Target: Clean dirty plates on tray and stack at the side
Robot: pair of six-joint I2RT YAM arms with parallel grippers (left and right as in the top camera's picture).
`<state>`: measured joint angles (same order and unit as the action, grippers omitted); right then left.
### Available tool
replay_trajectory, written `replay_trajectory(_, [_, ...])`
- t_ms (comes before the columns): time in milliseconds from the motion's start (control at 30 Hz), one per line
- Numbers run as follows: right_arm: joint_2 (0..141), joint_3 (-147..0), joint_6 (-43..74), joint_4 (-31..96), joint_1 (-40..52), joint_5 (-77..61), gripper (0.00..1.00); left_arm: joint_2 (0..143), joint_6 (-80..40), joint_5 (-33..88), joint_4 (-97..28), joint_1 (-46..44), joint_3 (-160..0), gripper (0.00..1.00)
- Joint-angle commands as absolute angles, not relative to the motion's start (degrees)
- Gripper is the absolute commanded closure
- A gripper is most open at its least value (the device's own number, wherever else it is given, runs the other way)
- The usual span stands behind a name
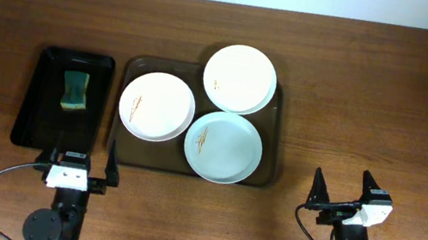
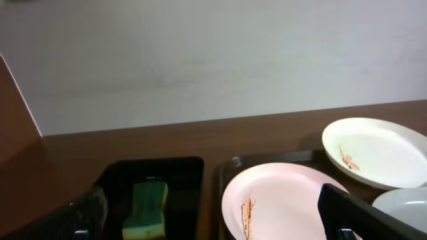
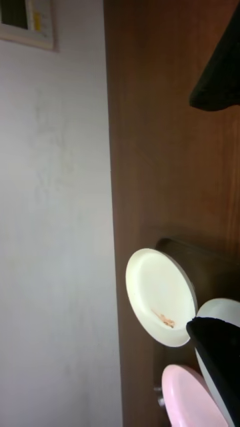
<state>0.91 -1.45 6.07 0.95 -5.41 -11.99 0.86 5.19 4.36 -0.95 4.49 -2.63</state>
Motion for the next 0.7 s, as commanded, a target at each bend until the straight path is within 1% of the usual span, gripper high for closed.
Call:
replay_trajectory(0, [0.73,-4.89,6.37,1.78,-4.89,-13.10,0.02,2.72,6.11,5.15,-0.91,4.23,-5.48,0.01])
replay_trajectory(200, [0.73,-8.78,3.38,7.40,-4.89,-12.91,0.02,11.75,6.11,5.17,-0.95,4.23,-12.47,0.01])
replay_trajectory(333, [0.73,-10.22,3.36,8.25,-4.89,-12.91,0.02,22.41,6.11,5.39,-1.15,4.23,-19.29,0.01])
replay_trajectory(433, [0.75,-11.79,3.36,8.27,-4.89,-12.88,0.02,32.86,6.11,9.30,-1.98,4.23,-27.99,0.01])
replay_trajectory(600, [3.46,-17.23,3.18,11.75,-4.89,-12.88,0.02,46.28,6.11,11.53,-8.10,4.23,-43.20,0.01])
replay_trajectory(667, [6.94,-20.34,3.20,13.10,-4.89,-12.91,0.02,51.35,6.11,12.71,-14.00,4.23,-50.43,0.01])
